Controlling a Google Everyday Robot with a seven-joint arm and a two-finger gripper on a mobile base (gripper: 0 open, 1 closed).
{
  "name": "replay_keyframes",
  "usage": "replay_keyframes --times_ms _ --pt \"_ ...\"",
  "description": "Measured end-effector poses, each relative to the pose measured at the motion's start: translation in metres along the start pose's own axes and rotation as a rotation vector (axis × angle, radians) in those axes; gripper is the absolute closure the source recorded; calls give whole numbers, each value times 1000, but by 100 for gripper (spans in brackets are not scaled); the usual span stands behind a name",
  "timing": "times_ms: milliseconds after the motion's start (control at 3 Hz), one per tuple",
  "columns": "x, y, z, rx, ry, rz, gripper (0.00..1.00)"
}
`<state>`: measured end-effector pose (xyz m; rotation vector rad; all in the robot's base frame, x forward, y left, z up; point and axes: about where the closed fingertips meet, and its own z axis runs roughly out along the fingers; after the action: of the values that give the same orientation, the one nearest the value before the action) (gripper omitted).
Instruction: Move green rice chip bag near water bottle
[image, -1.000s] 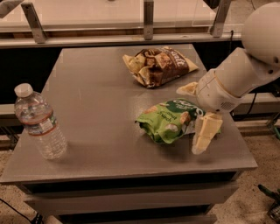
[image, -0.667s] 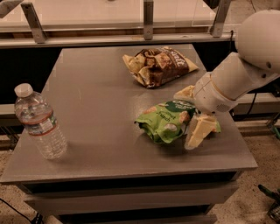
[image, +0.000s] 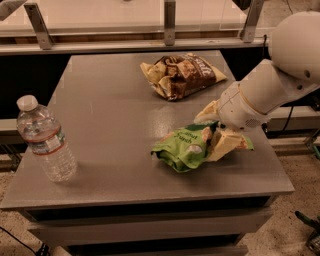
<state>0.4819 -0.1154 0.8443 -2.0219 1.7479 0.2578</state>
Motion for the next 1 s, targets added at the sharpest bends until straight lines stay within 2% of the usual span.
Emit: replay_keyframes --times_ms 333,667,1000 --pt "-32 -4 -24 42 -83 -65 88" --pt "-34 -4 -24 41 -88 -69 100" --pt "-35 -3 -24 41 -88 -69 100"
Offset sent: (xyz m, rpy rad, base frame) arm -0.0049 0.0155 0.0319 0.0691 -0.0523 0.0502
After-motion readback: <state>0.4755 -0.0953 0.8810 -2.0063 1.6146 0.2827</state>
